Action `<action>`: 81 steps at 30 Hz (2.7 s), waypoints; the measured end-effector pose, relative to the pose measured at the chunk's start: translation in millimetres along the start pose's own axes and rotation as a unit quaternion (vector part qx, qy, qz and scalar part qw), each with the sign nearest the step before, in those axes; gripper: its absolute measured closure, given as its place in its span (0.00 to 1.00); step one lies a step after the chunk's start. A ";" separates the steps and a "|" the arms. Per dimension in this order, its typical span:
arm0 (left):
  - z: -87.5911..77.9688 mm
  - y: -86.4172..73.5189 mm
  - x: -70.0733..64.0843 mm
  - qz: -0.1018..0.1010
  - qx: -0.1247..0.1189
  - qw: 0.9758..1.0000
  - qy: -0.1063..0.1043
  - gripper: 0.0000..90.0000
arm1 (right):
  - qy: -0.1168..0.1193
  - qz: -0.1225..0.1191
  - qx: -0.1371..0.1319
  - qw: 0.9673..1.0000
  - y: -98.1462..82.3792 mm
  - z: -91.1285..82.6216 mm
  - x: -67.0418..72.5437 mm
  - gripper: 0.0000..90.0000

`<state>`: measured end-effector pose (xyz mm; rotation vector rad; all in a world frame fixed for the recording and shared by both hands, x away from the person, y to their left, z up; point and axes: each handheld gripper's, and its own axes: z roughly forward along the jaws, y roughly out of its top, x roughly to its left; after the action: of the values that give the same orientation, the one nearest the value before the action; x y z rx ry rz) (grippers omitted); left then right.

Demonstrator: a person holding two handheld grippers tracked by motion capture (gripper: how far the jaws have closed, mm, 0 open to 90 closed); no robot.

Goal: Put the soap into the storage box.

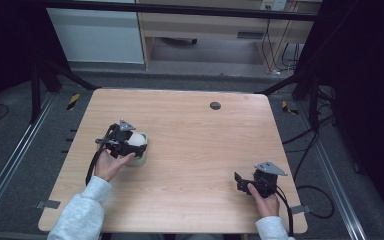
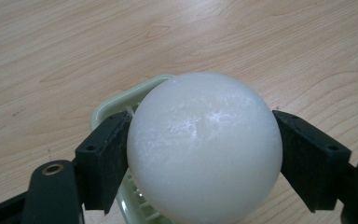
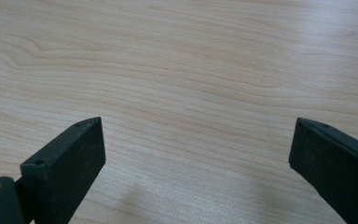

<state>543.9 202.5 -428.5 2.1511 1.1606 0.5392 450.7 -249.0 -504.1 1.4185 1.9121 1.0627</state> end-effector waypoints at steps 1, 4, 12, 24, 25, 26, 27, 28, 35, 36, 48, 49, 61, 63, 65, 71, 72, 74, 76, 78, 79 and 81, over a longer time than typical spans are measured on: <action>0.6 -0.2 0.7 0.000 0.001 1.000 0.000 0.25 | 0.000 0.000 0.000 1.000 0.0 -0.1 0.0 0.04; 2.4 -0.7 2.8 -0.004 0.000 1.000 0.002 0.25 | 0.000 0.000 0.000 1.000 0.0 0.1 0.0 0.04; 8.3 -1.4 6.5 -0.007 0.006 1.000 0.008 0.25 | 0.000 0.000 0.000 1.000 0.0 0.1 0.1 0.04; 17.3 -8.3 12.0 -0.014 0.019 1.000 0.013 0.25 | 0.003 0.002 0.002 1.000 0.2 0.0 0.7 0.04; 18.1 -8.7 11.8 -0.014 0.021 1.000 0.012 0.25 | 0.003 0.002 0.002 1.000 0.1 0.0 0.7 0.04; 19.1 -9.2 11.4 -0.014 0.021 1.000 0.013 0.25 | 0.003 0.002 0.002 1.000 0.2 -0.1 0.8 0.04; 19.8 -9.6 11.3 -0.013 0.022 1.000 0.012 0.25 | 0.002 0.002 0.002 1.000 0.2 0.0 0.8 0.04; 20.6 -10.0 11.3 -0.013 0.023 1.000 0.012 0.25 | 0.003 0.002 0.002 1.000 0.2 0.0 0.8 0.04; 25.6 -12.3 12.7 -0.016 0.030 0.999 0.013 0.25 | 0.003 0.002 0.002 1.000 0.2 0.0 0.7 0.04; 25.9 -12.4 12.9 -0.016 0.030 0.999 0.014 0.25 | 0.003 0.002 0.002 1.000 0.2 0.0 0.7 0.04; 31.5 -14.9 14.2 -0.018 0.036 0.999 0.015 0.25 | 0.003 0.002 0.003 1.000 0.2 0.0 0.5 0.04; 31.9 -15.2 14.2 -0.020 0.036 0.999 0.014 0.25 | 0.001 0.000 0.002 1.000 0.1 0.3 0.4 0.04; 35.3 -18.5 13.8 -0.017 0.035 0.999 0.014 0.25 | 0.002 0.002 0.003 1.000 0.1 0.1 0.7 0.04; 35.5 -18.8 13.8 -0.015 0.035 0.999 0.015 0.25 | 0.003 0.002 0.003 1.000 0.1 0.0 0.8 0.04; 35.5 -18.9 14.3 -0.016 0.034 0.999 0.013 0.25 | 0.001 0.001 0.003 1.000 0.1 0.3 0.7 0.04; 26.4 -15.4 16.3 -0.021 0.011 1.000 0.014 0.23 | 0.001 -0.001 0.003 1.000 -0.1 0.7 0.7 0.04; 23.4 -14.0 16.3 -0.019 0.007 1.000 0.015 0.23 | 0.001 -0.001 0.003 1.000 -0.1 0.8 0.6 0.04; 17.1 -11.9 15.5 -0.015 -0.001 1.000 0.017 0.23 | 0.000 -0.002 0.003 1.000 -0.2 0.8 0.6 0.04; 10.8 -11.4 15.0 -0.016 -0.009 1.000 0.014 0.22 | 0.001 -0.002 0.003 1.000 -0.2 0.7 0.7 0.04; 5.3 -11.9 13.9 -0.016 -0.014 1.000 0.011 0.22 | 0.000 -0.002 0.003 1.000 -0.2 0.6 0.7 0.04; 1.6 -13.0 12.9 -0.015 -0.017 1.000 0.011 0.21 | 0.000 -0.002 0.003 1.000 -0.2 0.6 0.7 0.04; -3.4 -15.4 11.8 -0.016 -0.023 1.000 0.007 0.20 | 0.000 -0.002 0.002 1.000 -0.2 0.5 0.7 0.04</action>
<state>539.0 220.0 -436.1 2.0901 1.1763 0.5617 450.8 -248.2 -504.5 1.4172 1.9183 1.0578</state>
